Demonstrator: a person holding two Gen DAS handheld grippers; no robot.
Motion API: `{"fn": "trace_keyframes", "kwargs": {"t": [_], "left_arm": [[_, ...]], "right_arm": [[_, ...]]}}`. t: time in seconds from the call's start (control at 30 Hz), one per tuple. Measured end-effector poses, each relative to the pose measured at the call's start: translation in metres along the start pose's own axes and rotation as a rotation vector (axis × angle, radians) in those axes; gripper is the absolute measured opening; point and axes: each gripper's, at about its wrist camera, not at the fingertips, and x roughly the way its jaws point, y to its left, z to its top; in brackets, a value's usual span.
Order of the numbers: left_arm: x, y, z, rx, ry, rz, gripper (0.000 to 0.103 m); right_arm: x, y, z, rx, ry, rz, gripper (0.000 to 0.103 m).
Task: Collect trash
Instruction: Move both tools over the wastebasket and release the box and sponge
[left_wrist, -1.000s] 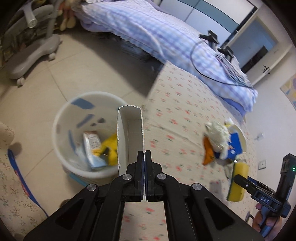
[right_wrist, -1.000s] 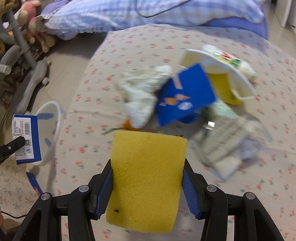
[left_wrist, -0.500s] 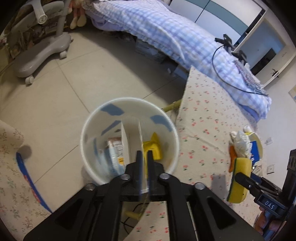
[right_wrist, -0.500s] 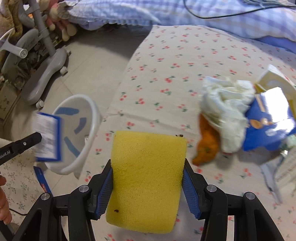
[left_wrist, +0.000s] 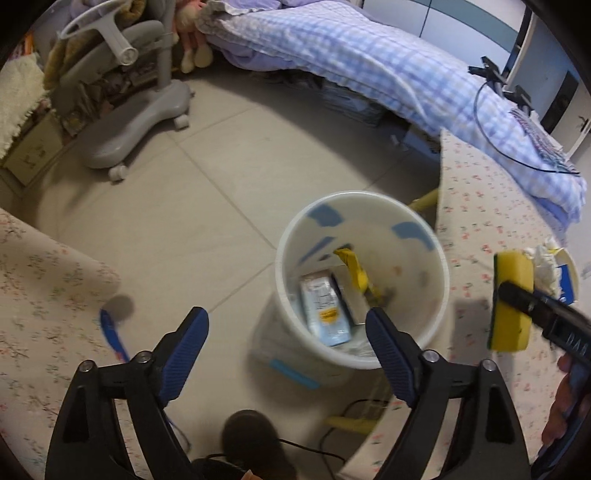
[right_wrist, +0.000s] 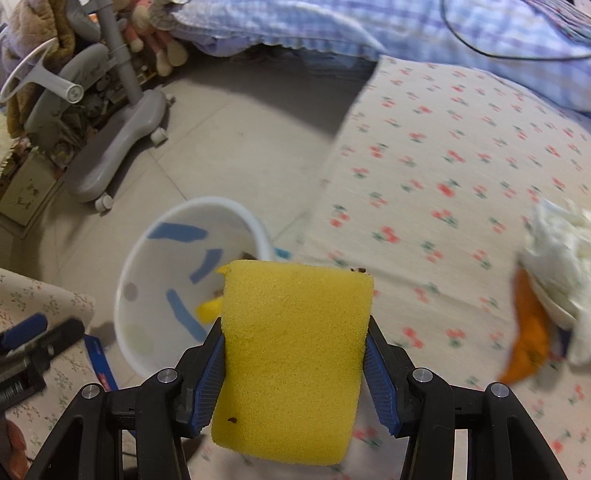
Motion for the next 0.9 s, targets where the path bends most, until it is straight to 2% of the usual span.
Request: {"fn": "trace_keyframes", "kwargs": {"t": [0.17, 0.4, 0.47, 0.5, 0.73, 0.9], "left_arm": [[0.002, 0.020, -0.003, -0.017, 0.017, 0.015, 0.089], [0.000, 0.029, -0.004, -0.011, 0.017, 0.023, 0.089], [-0.002, 0.030, -0.003, -0.008, 0.014, 0.024, 0.089], [-0.003, 0.030, -0.003, -0.007, 0.012, 0.023, 0.089], [-0.006, 0.024, -0.005, 0.002, 0.022, 0.007, 0.089], [-0.010, 0.010, -0.005, 0.004, 0.031, -0.042, 0.089]], "right_arm": [[0.013, 0.019, 0.008, -0.016, -0.021, 0.040, 0.059], [0.030, 0.039, 0.016, -0.023, -0.054, 0.098, 0.062], [0.030, 0.041, 0.016, -0.022, -0.063, 0.116, 0.077], [0.028, 0.042, 0.016, -0.020, -0.073, 0.119, 0.079], [0.011, 0.037, 0.015, -0.047, -0.109, 0.062, 0.079], [-0.005, 0.019, 0.007, -0.036, -0.101, 0.012, 0.081]]}}
